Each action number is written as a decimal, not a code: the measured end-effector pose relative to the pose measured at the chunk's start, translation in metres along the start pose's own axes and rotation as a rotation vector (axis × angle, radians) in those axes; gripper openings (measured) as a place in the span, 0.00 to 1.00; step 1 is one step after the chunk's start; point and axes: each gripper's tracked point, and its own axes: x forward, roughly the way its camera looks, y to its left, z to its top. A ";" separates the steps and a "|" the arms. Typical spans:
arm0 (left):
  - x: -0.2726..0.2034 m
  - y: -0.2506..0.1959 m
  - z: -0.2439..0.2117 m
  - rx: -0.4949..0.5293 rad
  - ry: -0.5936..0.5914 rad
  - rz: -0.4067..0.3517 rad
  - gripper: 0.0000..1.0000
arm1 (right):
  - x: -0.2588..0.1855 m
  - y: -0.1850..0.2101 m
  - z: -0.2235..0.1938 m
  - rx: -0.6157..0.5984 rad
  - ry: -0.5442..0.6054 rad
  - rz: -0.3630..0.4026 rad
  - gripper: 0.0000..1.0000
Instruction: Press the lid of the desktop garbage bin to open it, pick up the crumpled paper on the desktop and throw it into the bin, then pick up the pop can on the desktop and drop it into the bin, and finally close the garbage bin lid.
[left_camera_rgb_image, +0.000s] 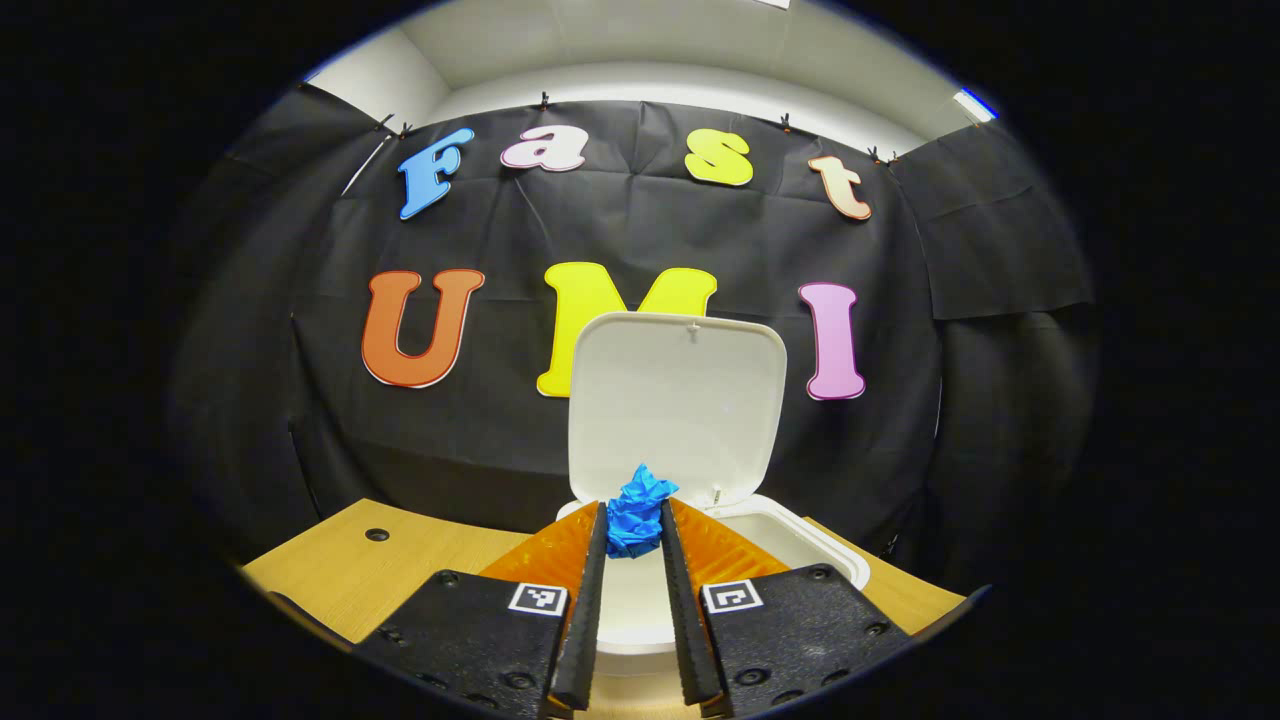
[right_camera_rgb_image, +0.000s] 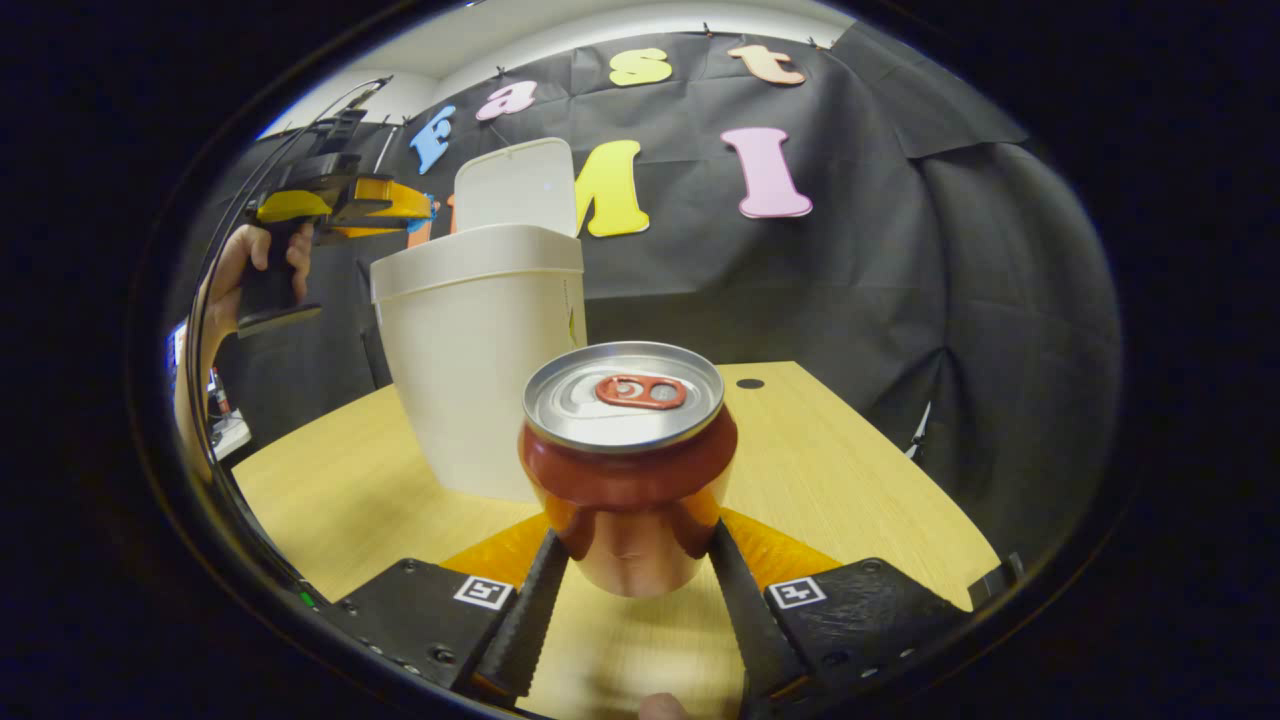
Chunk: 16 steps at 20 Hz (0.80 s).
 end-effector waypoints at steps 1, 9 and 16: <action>0.002 -0.001 -0.003 0.001 0.013 0.001 0.40 | 0.000 -0.001 -0.001 0.005 0.001 0.000 0.77; 0.003 0.001 -0.003 -0.003 0.015 0.000 1.00 | -0.001 -0.003 0.006 0.008 -0.022 -0.003 0.77; -0.015 0.018 0.000 -0.020 -0.007 0.018 1.00 | -0.008 -0.004 0.045 -0.006 -0.099 -0.021 0.77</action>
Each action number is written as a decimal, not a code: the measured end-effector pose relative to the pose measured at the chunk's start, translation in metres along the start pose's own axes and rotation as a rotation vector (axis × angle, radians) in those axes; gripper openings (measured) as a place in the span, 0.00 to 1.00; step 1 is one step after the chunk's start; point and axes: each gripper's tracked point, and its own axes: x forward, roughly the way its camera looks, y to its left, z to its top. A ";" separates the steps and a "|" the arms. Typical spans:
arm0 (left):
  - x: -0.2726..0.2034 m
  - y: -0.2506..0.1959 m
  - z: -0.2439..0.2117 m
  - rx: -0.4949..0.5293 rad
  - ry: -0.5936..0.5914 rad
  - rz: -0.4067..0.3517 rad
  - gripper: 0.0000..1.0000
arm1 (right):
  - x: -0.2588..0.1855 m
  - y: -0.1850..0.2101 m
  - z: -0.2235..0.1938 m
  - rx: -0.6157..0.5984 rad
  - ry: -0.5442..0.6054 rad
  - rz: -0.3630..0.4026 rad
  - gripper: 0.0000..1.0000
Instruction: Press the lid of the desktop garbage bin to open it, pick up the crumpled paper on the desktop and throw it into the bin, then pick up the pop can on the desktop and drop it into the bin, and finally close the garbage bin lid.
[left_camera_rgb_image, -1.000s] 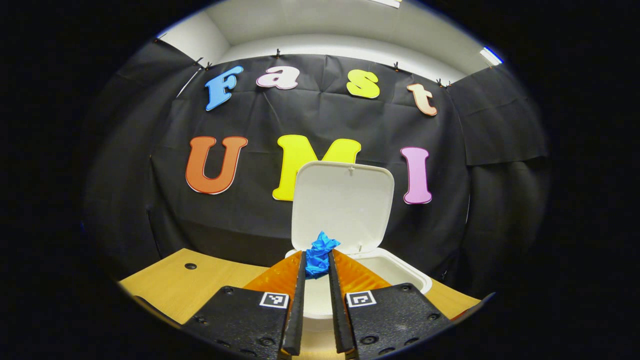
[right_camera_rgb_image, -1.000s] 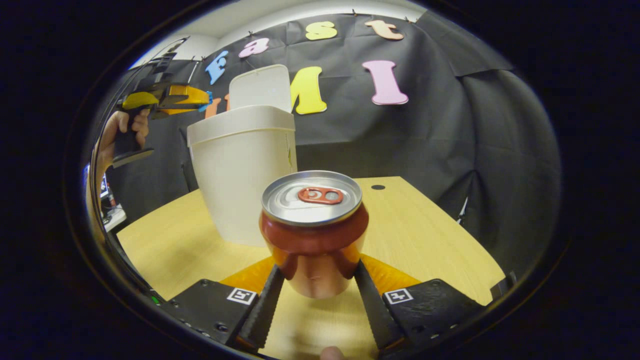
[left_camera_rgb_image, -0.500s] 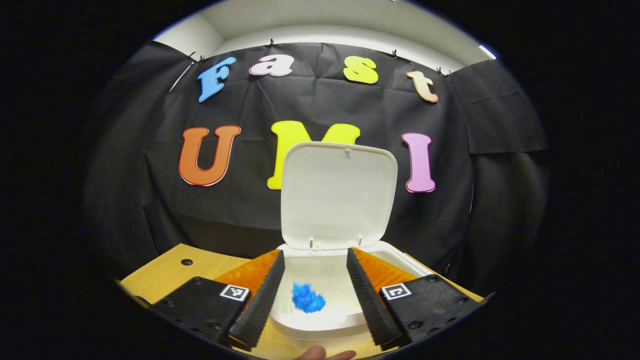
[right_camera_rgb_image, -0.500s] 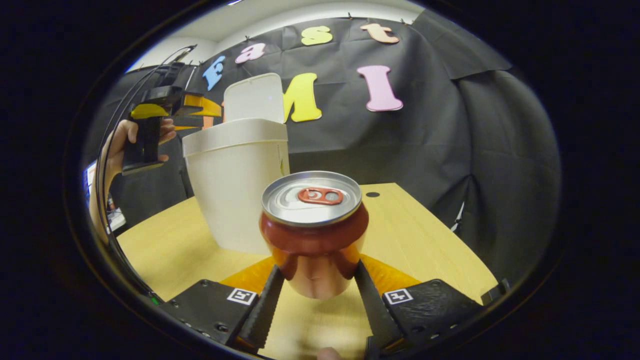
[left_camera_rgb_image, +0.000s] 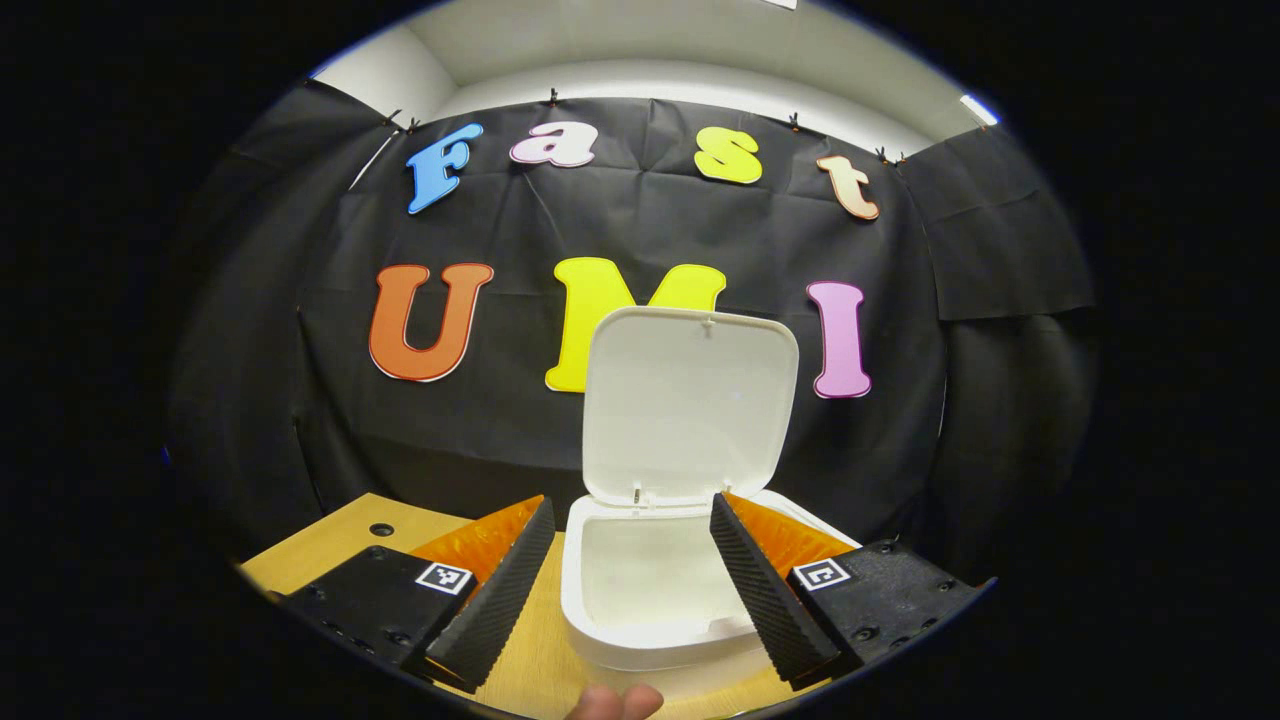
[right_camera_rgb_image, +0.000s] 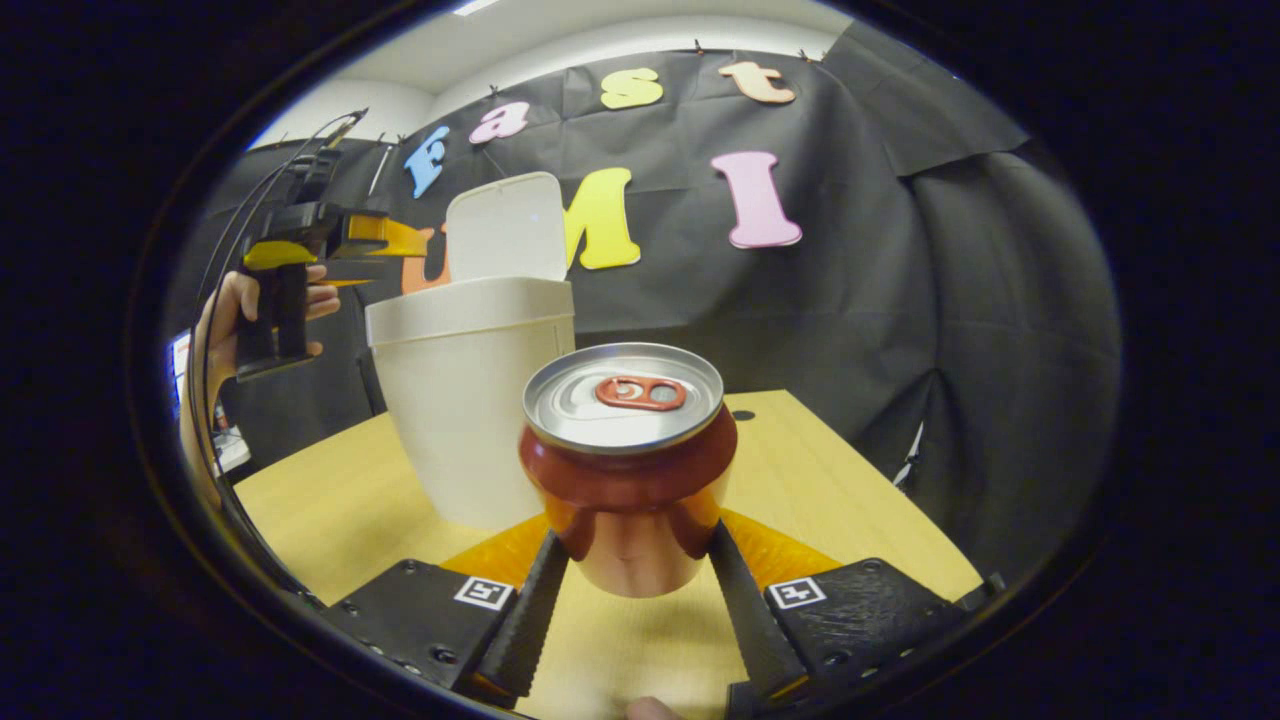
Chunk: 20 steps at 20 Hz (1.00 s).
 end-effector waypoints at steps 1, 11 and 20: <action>-0.003 0.004 0.000 0.004 0.002 0.002 1.00 | -0.001 0.001 0.009 -0.014 -0.015 -0.001 0.77; -0.069 0.083 -0.026 0.030 0.000 0.115 1.00 | 0.008 0.054 0.125 -0.053 -0.164 0.111 0.77; -0.106 0.133 -0.074 0.044 0.054 0.168 1.00 | 0.046 0.130 0.213 -0.135 -0.241 0.202 0.77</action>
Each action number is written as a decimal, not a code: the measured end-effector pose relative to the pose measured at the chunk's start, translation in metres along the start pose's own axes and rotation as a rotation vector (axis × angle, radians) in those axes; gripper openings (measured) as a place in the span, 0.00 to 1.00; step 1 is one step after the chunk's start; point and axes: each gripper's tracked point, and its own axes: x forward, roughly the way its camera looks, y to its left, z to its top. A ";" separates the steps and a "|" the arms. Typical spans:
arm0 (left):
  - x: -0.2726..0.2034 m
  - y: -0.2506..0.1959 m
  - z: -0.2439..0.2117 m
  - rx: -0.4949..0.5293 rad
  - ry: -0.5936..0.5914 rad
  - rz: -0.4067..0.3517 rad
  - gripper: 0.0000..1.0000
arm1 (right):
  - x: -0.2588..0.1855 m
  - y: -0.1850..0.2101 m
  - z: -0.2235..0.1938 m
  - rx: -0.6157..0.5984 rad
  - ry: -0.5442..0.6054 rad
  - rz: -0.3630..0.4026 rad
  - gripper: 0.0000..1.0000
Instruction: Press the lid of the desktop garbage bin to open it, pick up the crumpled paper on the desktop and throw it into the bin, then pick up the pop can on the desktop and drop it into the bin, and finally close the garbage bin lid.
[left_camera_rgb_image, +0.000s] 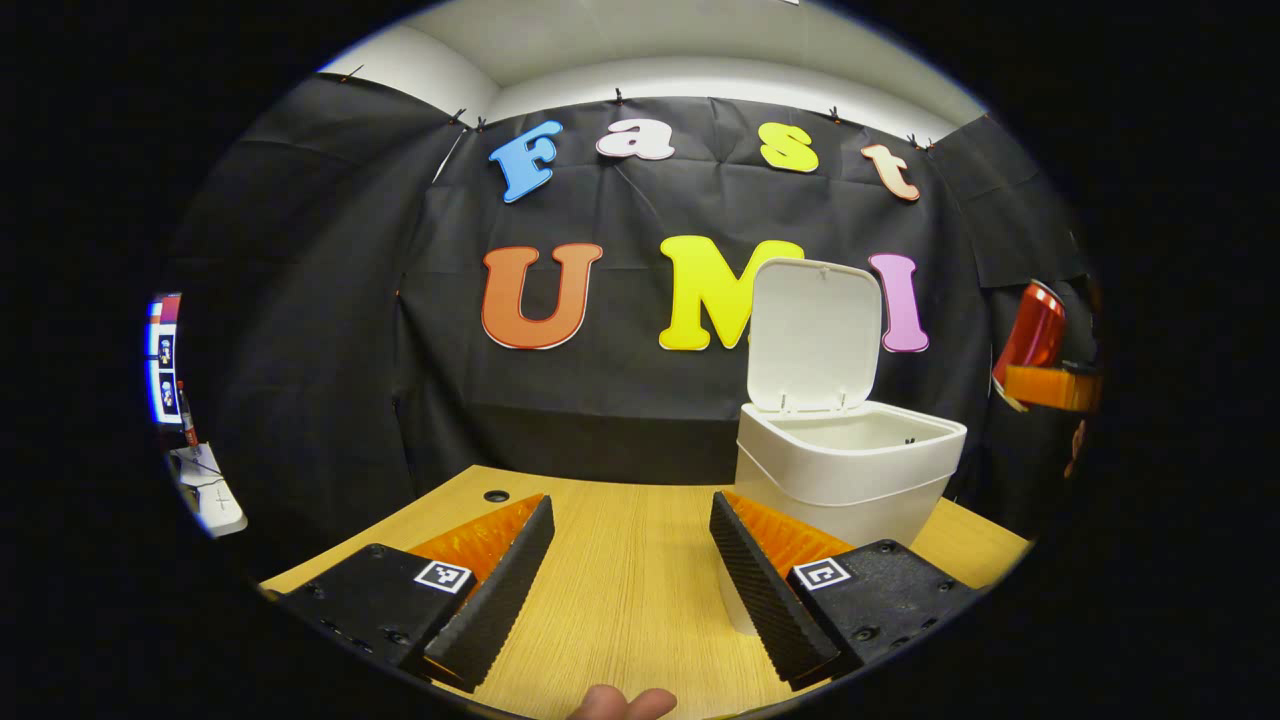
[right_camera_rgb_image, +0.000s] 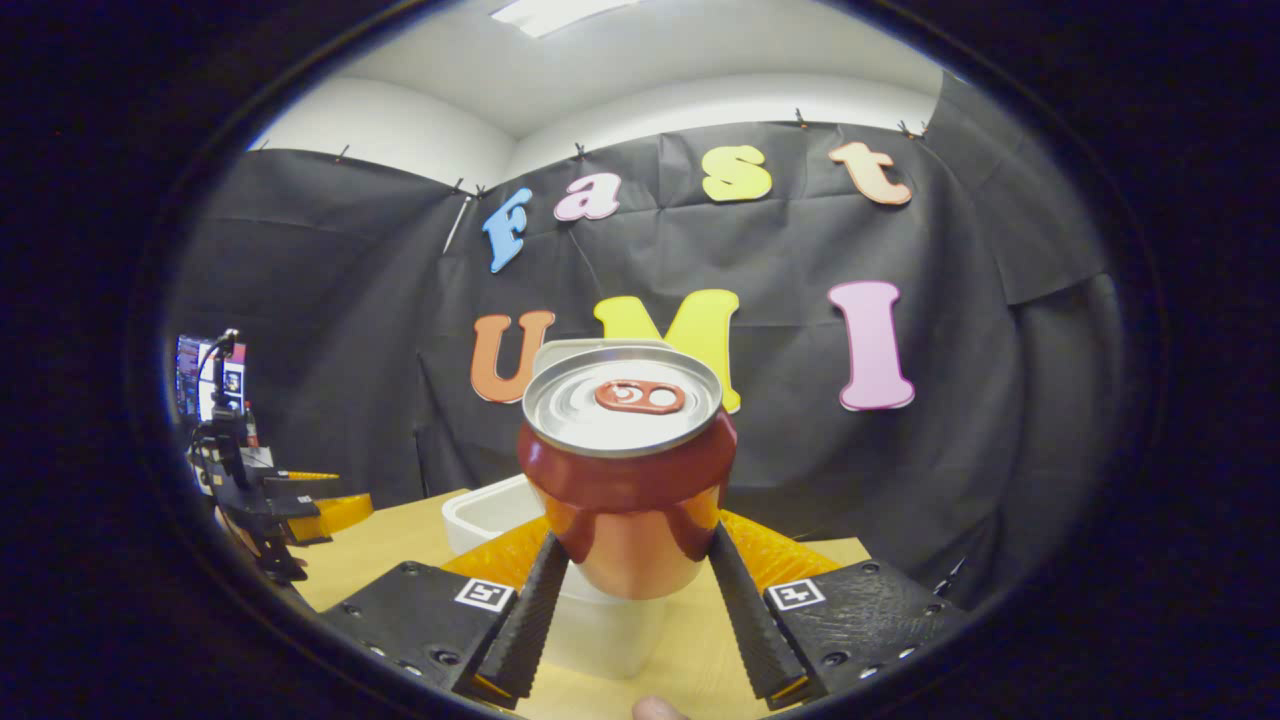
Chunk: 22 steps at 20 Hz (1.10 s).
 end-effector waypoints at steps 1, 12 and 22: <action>-0.002 0.003 -0.002 0.003 0.003 0.004 1.00 | 0.011 0.005 0.006 -0.010 -0.005 0.008 0.77; -0.005 0.002 -0.013 -0.003 0.009 -0.001 1.00 | 0.099 0.036 0.027 -0.023 0.022 0.043 0.77; 0.004 0.003 -0.019 -0.018 0.024 -0.003 1.00 | 0.120 0.052 0.000 -0.016 0.139 0.075 0.76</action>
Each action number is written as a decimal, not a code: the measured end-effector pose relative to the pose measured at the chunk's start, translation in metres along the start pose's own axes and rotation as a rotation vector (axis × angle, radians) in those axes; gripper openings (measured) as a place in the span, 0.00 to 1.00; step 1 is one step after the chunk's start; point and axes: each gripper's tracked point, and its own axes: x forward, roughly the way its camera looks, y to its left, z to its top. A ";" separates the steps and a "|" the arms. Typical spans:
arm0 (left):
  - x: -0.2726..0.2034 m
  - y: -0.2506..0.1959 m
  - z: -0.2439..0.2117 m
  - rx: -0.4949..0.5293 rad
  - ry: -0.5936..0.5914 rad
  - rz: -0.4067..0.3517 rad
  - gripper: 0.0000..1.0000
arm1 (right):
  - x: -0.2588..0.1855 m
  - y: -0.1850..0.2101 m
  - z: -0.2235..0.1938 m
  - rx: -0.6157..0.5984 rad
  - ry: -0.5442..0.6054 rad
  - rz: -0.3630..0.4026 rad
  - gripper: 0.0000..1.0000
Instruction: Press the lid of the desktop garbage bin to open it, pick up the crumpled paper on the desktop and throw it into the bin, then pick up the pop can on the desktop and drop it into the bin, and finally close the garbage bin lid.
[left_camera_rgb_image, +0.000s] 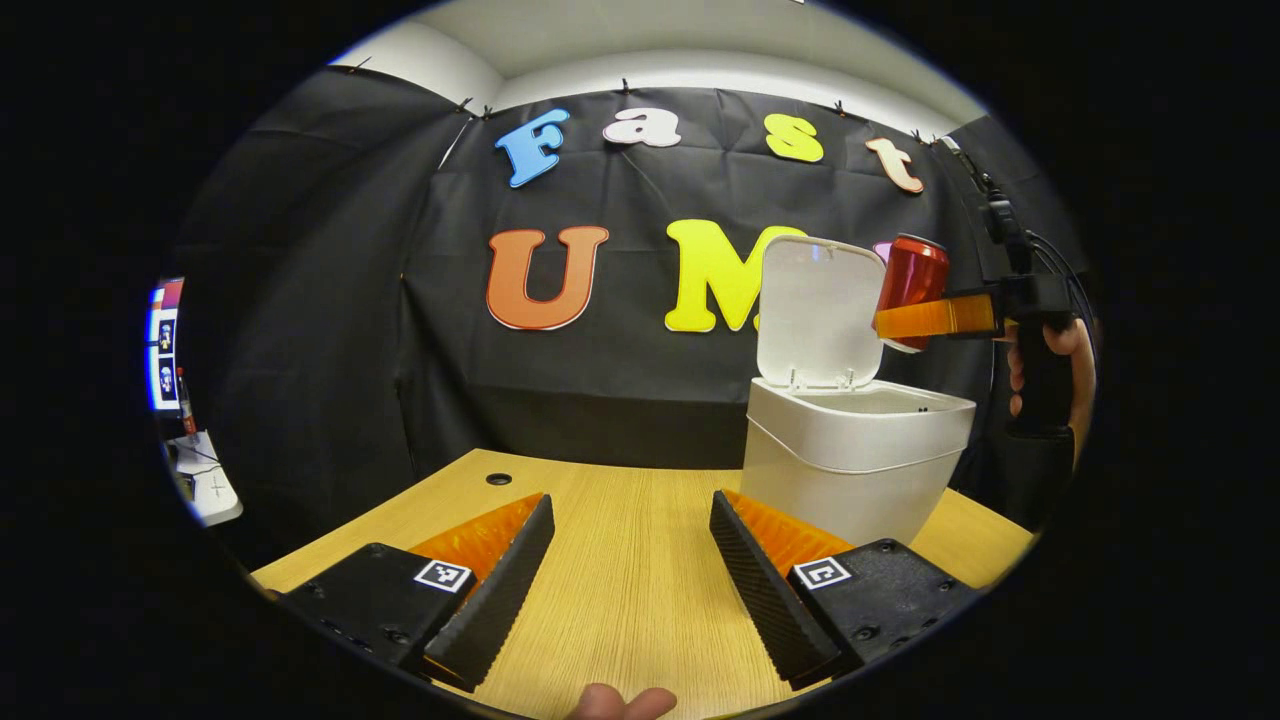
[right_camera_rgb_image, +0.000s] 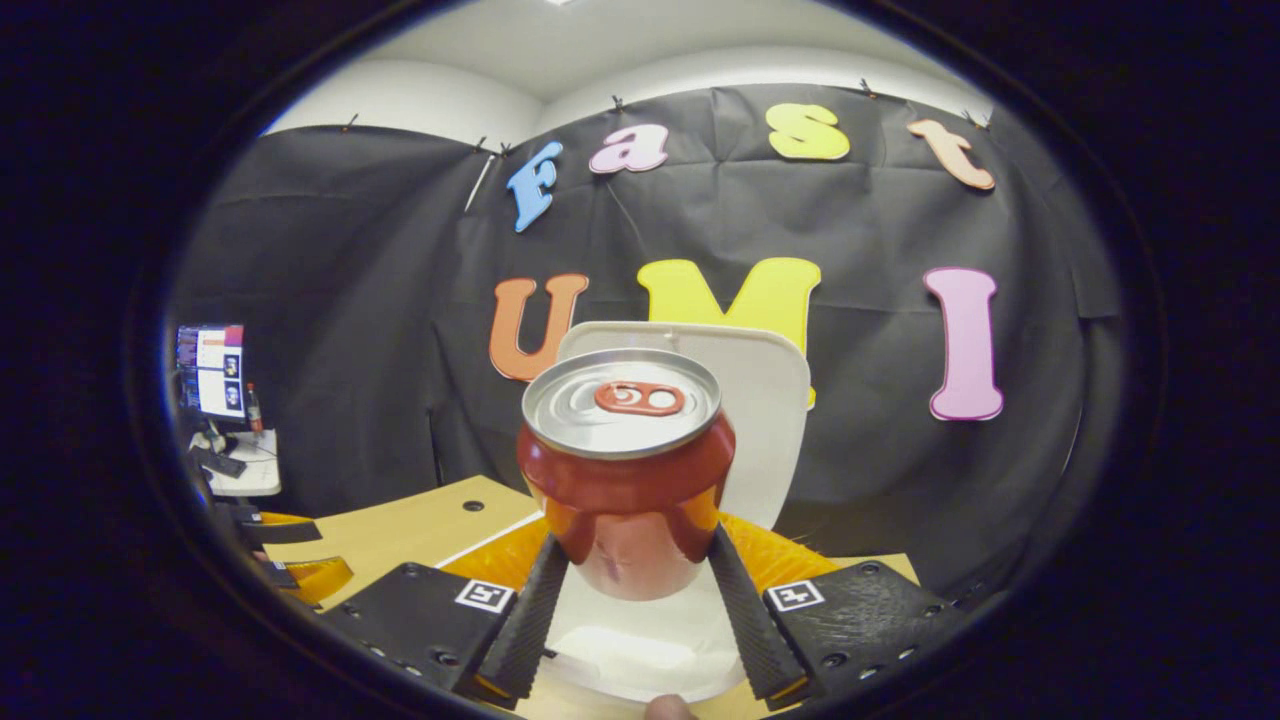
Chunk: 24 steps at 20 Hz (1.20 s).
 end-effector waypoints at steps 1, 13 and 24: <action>0.001 0.000 0.000 0.001 0.000 0.000 1.00 | 0.001 -0.001 -0.003 0.004 0.009 -0.004 0.76; 0.003 0.012 0.000 -0.020 -0.008 0.012 1.00 | -0.017 -0.019 0.055 0.047 -0.192 -0.123 0.92; 0.015 0.004 -0.020 -0.006 0.023 -0.045 1.00 | 0.007 -0.018 0.137 0.018 -0.534 -0.234 0.90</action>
